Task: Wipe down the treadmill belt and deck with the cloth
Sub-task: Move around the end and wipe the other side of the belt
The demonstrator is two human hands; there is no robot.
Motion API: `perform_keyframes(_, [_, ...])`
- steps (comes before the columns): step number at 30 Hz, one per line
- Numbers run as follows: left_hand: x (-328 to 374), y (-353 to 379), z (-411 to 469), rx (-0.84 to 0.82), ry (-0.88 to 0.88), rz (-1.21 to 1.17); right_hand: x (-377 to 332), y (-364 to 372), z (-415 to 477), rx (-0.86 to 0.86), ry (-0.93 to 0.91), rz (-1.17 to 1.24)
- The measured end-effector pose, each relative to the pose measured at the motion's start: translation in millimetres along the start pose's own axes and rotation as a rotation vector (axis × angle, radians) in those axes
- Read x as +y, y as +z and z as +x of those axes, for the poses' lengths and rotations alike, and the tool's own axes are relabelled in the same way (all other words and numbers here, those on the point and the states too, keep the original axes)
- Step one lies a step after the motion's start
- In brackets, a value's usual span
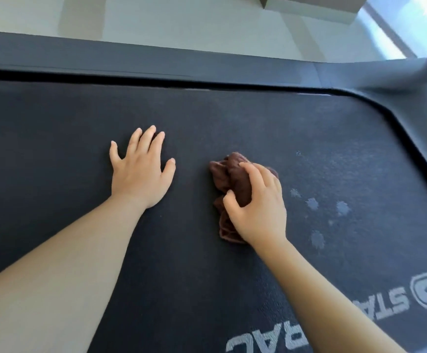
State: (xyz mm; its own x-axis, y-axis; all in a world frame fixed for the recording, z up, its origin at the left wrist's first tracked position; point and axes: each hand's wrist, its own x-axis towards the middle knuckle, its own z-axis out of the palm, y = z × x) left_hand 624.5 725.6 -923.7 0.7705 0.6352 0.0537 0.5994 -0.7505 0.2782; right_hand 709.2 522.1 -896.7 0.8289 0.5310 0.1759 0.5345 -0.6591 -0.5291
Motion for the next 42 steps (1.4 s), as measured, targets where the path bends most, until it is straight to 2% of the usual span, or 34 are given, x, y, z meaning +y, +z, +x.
perform_keyframes(4, [-1, 1, -1, 0.021, 0.023, -0.020, 2, -14, -57, 0.075, 0.094, -0.058])
perform_keyframes(8, [1, 1, -1, 0.020, 0.029, -0.012, 4, -15, -62, 0.110, 0.113, -0.063])
perform_keyframes(19, [36, -2, -7, -0.047, 0.086, -0.007, 31, -11, 43, -0.033, -0.050, 0.008])
perform_keyframes(28, [73, 22, 44, 0.105, -0.104, -0.062, 43, 9, 115, -0.041, -0.125, 0.040])
perform_keyframes(35, [75, 21, 44, 0.094, -0.121, -0.058, 28, 23, 167, -0.138, -0.210, 0.038])
perform_keyframes(42, [74, 17, 44, 0.052, -0.132, -0.050, 13, 40, 204, -0.150, -0.238, 0.048])
